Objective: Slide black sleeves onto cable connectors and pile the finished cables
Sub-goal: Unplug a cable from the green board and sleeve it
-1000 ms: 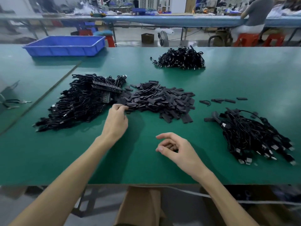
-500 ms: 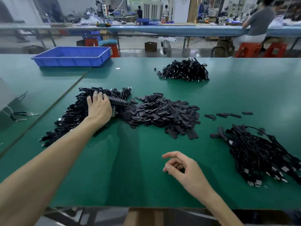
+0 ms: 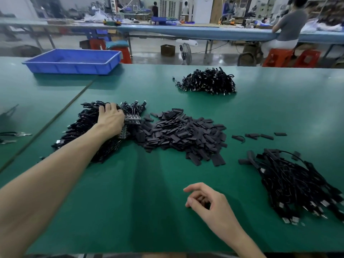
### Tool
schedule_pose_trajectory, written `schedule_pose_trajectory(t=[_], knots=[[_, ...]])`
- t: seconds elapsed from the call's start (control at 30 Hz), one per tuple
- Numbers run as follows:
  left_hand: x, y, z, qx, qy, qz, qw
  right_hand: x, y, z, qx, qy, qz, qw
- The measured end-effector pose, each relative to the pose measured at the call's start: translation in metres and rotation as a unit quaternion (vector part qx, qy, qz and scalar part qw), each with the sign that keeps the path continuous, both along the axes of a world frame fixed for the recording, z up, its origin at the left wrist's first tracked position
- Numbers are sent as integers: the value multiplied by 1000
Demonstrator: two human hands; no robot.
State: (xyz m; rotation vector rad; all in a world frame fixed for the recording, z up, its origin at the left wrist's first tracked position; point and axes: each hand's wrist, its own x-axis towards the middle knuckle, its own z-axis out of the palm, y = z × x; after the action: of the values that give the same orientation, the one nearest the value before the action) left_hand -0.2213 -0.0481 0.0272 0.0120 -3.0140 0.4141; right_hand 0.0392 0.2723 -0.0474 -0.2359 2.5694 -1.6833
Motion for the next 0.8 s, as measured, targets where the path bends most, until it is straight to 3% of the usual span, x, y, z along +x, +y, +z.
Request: schedule_pose_trajectory(t=[0.3,0.5,0.63,0.8], knots=[[2,-6,14,49,37,-40,997,5,-3,0,23,47,-29,998],[14,-1,29,-17,55,-69,996,5,-8,1,39,65,-21,997],[24,-8,33,-34,127,-76,988,4,-7,1,33,58,-16,998],[33,-15,46,21,219,-83,972,1,-8,0,34,60,-15,998]])
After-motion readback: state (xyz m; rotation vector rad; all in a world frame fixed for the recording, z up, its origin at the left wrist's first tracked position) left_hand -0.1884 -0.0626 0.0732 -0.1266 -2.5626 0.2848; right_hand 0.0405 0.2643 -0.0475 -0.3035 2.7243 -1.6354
